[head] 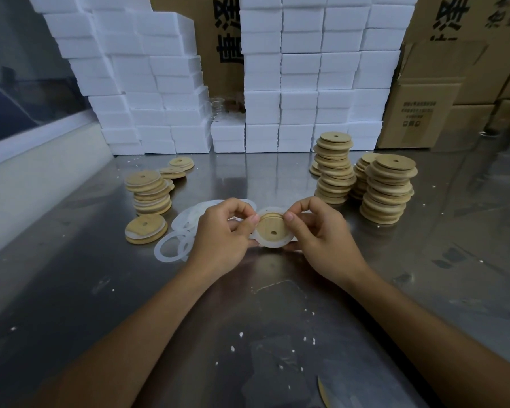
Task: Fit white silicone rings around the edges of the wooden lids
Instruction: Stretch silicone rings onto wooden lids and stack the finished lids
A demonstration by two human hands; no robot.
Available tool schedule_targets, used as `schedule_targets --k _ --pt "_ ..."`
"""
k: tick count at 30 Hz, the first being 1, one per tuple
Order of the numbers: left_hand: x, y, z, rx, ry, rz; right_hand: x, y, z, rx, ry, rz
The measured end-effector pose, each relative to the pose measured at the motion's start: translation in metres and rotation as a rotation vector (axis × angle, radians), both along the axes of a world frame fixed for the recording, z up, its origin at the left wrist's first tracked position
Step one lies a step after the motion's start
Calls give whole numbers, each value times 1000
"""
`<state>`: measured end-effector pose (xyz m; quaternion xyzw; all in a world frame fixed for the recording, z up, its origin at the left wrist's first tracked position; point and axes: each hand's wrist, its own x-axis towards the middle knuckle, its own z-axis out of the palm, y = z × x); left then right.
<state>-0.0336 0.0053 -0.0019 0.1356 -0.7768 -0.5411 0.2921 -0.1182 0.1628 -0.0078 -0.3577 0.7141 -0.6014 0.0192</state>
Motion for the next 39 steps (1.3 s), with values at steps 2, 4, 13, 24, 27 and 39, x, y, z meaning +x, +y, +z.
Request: schedule_targets --k 2,4,13,24,27,39 --pt "0 -1 0 -13 -20 -8 0 0 0 5 5 3" --pt "0 -2 1 28 -40 -50 0 0 0 20 -1 2" --pt "3 -1 3 156 -84 -230 0 -1 2 1 -110 27" --pt "3 -1 3 77 -111 -197 -1 -2 3 15 -146 30" --pt "3 -3 4 64 -118 -208 -1 0 5 25 -153 21" --pt "8 -9 7 -339 -27 -28 -1 1 4 35 -7 -4"
